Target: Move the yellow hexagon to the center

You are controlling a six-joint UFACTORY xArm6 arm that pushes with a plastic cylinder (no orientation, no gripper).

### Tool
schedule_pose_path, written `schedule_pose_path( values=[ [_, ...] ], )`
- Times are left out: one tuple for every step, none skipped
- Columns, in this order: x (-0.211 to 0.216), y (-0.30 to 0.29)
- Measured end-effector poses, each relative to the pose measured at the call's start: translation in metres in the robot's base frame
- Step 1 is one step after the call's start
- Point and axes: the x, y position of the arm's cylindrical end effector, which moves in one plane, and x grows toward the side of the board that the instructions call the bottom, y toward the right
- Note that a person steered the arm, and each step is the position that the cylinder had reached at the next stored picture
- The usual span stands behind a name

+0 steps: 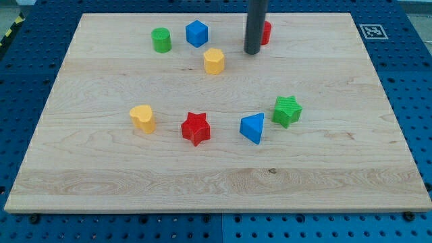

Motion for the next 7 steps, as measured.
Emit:
schedule_pose_path(
  values=[
    [0.0,-0.022],
    [0.0,-0.026],
    [0.001,-0.044],
    [0.009,-0.049],
    [0.017,-0.053],
    [0.026,-0.054],
    [0.038,-0.054]
  ],
)
